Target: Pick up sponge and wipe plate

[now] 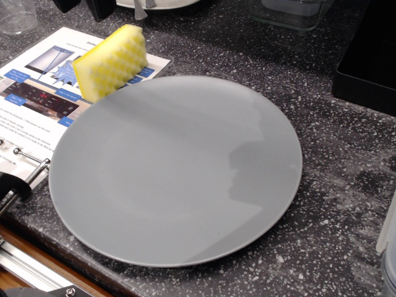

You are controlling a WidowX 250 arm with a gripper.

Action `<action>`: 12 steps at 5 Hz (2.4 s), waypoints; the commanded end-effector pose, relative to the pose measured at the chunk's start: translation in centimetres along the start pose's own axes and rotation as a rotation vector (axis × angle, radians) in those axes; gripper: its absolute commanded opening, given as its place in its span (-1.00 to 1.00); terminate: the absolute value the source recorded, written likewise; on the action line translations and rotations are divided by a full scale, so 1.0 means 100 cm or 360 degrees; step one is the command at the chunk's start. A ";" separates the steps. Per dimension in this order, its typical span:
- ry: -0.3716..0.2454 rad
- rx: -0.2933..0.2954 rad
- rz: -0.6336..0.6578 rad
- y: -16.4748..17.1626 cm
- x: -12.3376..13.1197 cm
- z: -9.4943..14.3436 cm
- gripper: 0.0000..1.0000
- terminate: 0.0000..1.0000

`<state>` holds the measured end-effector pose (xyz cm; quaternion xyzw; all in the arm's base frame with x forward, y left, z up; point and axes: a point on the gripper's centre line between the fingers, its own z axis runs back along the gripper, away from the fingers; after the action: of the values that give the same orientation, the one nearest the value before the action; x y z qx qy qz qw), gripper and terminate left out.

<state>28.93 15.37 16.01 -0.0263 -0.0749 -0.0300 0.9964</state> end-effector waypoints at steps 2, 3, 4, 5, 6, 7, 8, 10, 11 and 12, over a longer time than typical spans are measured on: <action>0.0005 0.0020 0.0070 0.012 0.014 -0.006 1.00 -1.00; -0.0091 0.0111 0.0106 0.022 0.009 -0.014 1.00 -1.00; -0.0057 0.0135 0.0115 0.035 0.013 -0.021 1.00 -1.00; -0.0100 0.0240 0.0136 0.036 0.008 -0.044 1.00 -1.00; -0.0113 0.0276 0.0158 0.041 0.014 -0.055 1.00 -1.00; -0.0126 0.0238 0.0169 0.043 0.017 -0.062 1.00 -1.00; -0.0123 0.0258 0.0191 0.044 0.023 -0.070 1.00 -1.00; -0.0086 0.0264 0.0216 0.050 0.029 -0.076 -1.00 -1.00; -0.0089 0.0230 0.0230 0.044 0.032 -0.066 -1.00 -1.00; -0.0203 0.0168 0.0205 0.031 0.033 -0.051 -1.00 -1.00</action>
<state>32.51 17.29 8.86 0.0003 -0.0996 0.0321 0.9945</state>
